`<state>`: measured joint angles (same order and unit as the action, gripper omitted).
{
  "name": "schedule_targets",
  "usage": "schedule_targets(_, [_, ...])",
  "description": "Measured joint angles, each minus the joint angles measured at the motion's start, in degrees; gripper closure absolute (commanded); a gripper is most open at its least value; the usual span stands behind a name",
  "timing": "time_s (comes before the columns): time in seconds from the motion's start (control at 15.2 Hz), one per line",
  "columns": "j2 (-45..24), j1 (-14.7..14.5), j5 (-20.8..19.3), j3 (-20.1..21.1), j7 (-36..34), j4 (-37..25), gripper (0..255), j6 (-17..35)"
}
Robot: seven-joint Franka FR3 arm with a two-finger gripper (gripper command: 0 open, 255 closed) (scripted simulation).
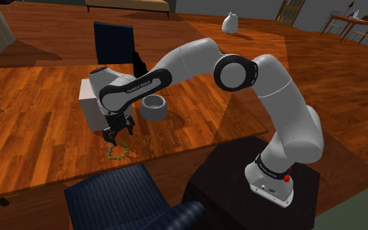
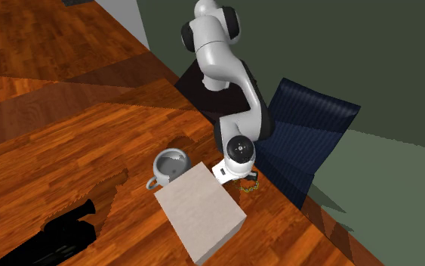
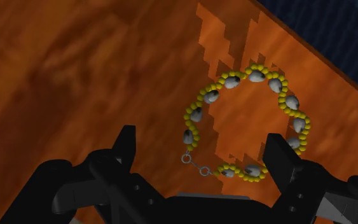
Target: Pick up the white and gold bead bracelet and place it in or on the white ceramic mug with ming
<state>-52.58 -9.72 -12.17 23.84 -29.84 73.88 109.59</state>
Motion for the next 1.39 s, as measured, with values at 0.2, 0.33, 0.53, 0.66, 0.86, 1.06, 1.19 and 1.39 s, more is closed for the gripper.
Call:
schedule_targets(0.2, [-1.1, 0.2, -0.1, 0.1, 1.1, -0.1, 0, 0.4])
schedule_targets(0.33, [-1.7, 0.1, -0.2, 0.0, 1.1, 0.2, 0, 1.3])
schedule_targets(0.53, [-2.1, 0.2, -0.4, -0.2, 0.9, 1.5, 0, 2.7])
schedule_targets(0.66, [-2.2, 0.2, -0.4, -0.2, 0.9, 1.4, 0, 2.8])
schedule_targets(0.86, [-2.3, 0.2, -0.4, -0.2, 0.9, 1.4, 0, 2.9])
schedule_targets(1.06, [-1.9, 0.4, -0.5, -0.4, 0.9, 1.3, 255, 2.6])
schedule_targets(1.19, [-1.7, 0.4, -0.6, -0.4, 0.9, 1.4, 255, 2.9])
schedule_targets(1.39, [-1.6, 0.5, -0.6, -0.4, 0.8, 1.5, 255, 3.0])
